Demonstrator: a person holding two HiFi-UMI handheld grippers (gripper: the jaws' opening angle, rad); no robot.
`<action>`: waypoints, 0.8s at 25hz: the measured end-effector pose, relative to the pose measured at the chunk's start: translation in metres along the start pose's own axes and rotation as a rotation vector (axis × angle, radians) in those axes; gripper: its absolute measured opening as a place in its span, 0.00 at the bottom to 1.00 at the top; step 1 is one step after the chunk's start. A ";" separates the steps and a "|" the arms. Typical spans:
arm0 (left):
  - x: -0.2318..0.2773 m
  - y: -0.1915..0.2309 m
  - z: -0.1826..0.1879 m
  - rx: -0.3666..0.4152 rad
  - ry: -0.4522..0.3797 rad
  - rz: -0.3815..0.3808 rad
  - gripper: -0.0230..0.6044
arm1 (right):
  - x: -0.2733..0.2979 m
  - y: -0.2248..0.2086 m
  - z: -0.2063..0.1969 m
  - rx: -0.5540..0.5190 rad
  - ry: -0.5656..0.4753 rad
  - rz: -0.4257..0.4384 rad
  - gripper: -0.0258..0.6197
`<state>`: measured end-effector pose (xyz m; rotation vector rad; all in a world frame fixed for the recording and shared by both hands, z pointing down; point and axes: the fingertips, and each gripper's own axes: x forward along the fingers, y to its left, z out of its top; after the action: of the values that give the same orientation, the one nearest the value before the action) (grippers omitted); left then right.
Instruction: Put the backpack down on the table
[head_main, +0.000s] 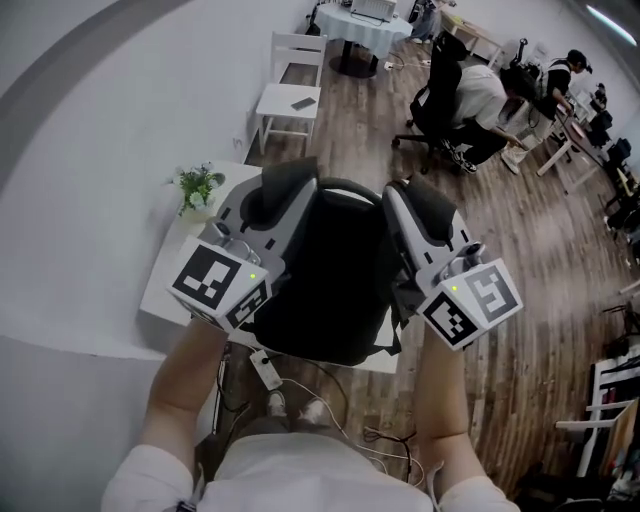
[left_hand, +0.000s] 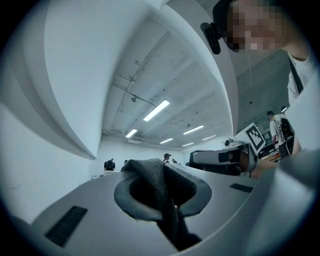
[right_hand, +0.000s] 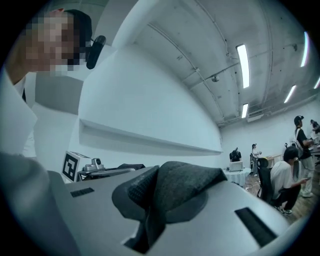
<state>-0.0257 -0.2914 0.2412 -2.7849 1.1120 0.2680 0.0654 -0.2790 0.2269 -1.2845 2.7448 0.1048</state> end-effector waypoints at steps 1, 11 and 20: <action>0.002 0.004 -0.011 0.003 0.010 -0.003 0.12 | 0.004 -0.005 -0.011 0.010 0.003 -0.004 0.12; 0.014 0.013 -0.076 -0.101 0.101 -0.030 0.12 | 0.009 -0.027 -0.084 0.081 0.116 -0.032 0.12; 0.017 0.013 -0.165 -0.243 0.241 -0.004 0.12 | 0.010 -0.032 -0.189 0.217 0.275 -0.087 0.12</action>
<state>-0.0039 -0.3426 0.3979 -3.1001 1.1971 0.0711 0.0706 -0.3278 0.4126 -1.4477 2.8117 -0.3948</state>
